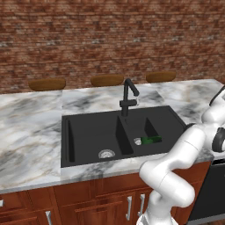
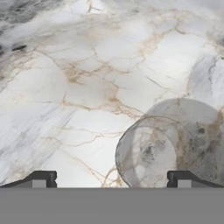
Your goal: Move any existing items from the left basin to the right basin for drying. Then move the glass cup from the counter to the left basin of the sink for washing.
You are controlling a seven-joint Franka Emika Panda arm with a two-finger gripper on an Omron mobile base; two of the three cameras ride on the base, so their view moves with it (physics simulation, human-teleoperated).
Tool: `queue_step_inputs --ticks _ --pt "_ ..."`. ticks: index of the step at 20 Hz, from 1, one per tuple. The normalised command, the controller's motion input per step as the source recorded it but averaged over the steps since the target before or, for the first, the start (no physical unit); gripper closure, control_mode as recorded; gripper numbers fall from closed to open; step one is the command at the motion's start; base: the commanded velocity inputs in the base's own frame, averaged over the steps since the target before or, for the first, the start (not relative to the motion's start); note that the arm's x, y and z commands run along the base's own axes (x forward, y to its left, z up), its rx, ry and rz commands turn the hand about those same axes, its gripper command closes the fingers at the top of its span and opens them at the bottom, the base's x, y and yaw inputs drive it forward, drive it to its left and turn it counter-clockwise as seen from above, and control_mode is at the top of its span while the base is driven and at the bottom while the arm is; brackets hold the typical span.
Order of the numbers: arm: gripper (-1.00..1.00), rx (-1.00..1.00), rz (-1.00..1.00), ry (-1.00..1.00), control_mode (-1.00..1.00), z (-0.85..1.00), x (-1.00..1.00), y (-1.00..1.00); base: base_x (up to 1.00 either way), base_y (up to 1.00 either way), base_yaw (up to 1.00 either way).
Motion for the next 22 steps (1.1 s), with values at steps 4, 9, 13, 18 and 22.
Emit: queue_step_inputs --ticks 4,9,13,18,22 --pt "-1.0 0.0 0.07 0.04 -1.0 -0.04 0.02 -0.04 0.0 0.0 0.0" --pt "-1.0 0.0 0.06 0.05 -1.0 -0.02 0.04 -0.04 0.0 0.0 0.0" --pt "-1.0 0.0 0.06 0.05 -1.0 0.0 0.06 -0.05 0.0 0.0 0.0" --pt "-1.0 0.0 0.06 0.04 -1.0 -0.01 0.05 -0.07 0.0 0.0 0.0" --pt "-1.0 0.0 0.06 0.05 -1.0 -0.05 0.04 -0.06 0.0 0.0 0.0"
